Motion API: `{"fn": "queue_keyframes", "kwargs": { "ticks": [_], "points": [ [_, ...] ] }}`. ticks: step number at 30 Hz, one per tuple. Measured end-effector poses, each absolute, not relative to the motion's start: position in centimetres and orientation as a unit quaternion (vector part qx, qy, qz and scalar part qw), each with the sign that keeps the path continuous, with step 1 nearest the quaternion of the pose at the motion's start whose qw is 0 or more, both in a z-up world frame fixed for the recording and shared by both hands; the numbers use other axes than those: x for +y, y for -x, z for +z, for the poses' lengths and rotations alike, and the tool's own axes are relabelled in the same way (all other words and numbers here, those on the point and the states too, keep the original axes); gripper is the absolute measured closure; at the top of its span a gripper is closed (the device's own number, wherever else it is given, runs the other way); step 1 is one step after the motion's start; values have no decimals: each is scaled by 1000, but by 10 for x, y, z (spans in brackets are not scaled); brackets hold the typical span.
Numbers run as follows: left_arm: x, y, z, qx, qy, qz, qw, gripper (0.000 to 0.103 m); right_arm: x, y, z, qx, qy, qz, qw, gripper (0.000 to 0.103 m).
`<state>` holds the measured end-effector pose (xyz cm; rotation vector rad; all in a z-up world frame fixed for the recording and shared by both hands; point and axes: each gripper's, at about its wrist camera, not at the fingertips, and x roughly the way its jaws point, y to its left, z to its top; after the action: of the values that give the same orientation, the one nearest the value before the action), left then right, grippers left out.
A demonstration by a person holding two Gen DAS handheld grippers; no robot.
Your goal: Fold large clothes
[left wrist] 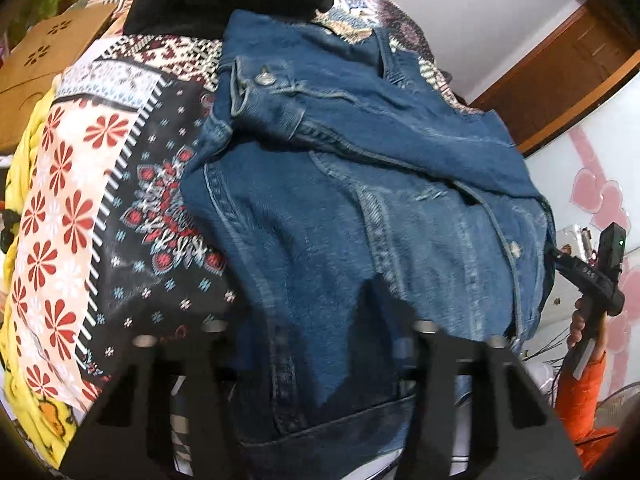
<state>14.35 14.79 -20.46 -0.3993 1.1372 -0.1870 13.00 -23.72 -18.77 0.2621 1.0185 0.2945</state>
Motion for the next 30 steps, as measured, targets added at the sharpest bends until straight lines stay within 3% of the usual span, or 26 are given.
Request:
{"fn": "queue_keyframes", "kwargs": {
  "ticks": [3,11,16,21,27,30],
  "points": [
    [147,-150,-192,520,182,-87,830,91,-230,-137,-170,460,-120,162,865,92],
    [155,-182,-125,433,184,-83,879,93,-226,-179,-121,385,-119,156,902,93],
    [163,-218,-121,419,168,-40,892,93,-220,-217,-142,400,-85,114,906,93],
    [170,-252,-170,472,175,-2,864,92,-229,-242,-177,443,-104,104,884,93],
    [171,-251,-194,499,173,-2,849,84,-227,-236,-163,446,-86,110,884,89],
    [167,-247,-185,505,152,-7,850,71,-231,-229,-153,451,-99,123,878,72]
  ]
}}
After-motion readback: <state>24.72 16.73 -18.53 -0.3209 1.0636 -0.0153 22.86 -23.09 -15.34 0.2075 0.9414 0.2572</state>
